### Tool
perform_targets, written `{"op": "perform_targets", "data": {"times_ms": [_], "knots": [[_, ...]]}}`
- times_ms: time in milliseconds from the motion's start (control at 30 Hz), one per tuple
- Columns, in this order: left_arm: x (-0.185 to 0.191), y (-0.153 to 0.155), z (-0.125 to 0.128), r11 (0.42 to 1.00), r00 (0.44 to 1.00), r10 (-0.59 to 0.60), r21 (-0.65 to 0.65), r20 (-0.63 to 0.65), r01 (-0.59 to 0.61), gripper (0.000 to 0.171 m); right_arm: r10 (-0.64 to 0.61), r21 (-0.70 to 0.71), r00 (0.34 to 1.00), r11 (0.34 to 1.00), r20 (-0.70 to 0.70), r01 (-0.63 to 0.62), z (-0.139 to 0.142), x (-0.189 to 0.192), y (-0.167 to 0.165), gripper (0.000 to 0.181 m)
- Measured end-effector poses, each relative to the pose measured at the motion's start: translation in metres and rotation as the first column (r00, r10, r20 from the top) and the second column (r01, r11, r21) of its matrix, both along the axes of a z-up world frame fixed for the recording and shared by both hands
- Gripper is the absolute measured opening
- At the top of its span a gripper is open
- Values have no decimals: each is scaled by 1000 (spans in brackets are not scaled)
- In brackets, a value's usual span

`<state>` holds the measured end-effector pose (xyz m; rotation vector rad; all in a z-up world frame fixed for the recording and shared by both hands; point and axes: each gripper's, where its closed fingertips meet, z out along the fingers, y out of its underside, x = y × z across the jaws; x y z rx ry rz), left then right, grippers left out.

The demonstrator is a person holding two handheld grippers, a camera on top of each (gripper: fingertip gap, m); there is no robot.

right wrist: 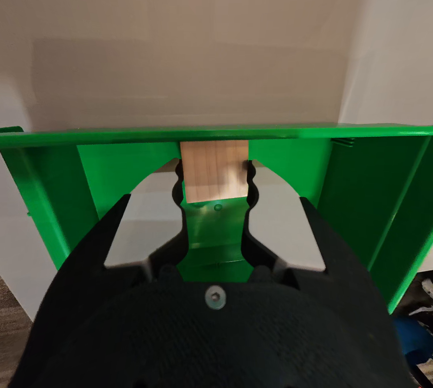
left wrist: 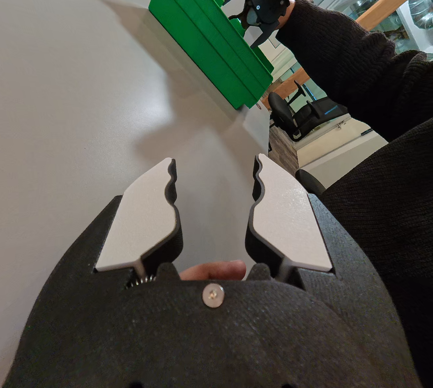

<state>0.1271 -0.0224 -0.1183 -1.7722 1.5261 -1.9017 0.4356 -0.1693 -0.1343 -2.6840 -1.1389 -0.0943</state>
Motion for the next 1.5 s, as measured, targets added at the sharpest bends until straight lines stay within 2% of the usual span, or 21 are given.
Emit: {"op": "perform_targets", "data": {"times_ms": [500, 800, 1067, 1200, 1333, 1400, 1500], "knots": [[1, 1, -1, 1000, 1000, 5, -9, -10, -5, 63, -22, -3, 1000, 1000, 7, 22, -1, 2, -3, 54], [0, 0, -2, 1000, 1000, -7, -29, -23, 6, 63, -112, -63, 993, 992, -27, 110, 7, 7, -21, 59], [-1, -2, -3, 1000, 1000, -12, -16, -25, 12, 62, -133, -5, 991, 991, 0, 133, 14, 11, -28, 60], [-1, -2, -3, 1000, 1000, -10, -11, -25, 10, 62, -178, 66, 984, 982, -25, 179, 35, 13, -29, 61], [-1, -2, -2, 1000, 1000, -10, -10, -19, 10, 62, -248, 195, 967, 947, -62, 256, 69, 16, -28, 58], [-1, -3, 0, 1000, 1000, -13, -15, -15, 13, 62, -276, 299, 954, 906, -120, 299, 95, 11, -22, 56], [-2, -6, 3, 999, 1000, -18, -31, -8, 18, 62, -278, 462, 918, 799, -284, 385, 143, -16, -6, 60]]}}
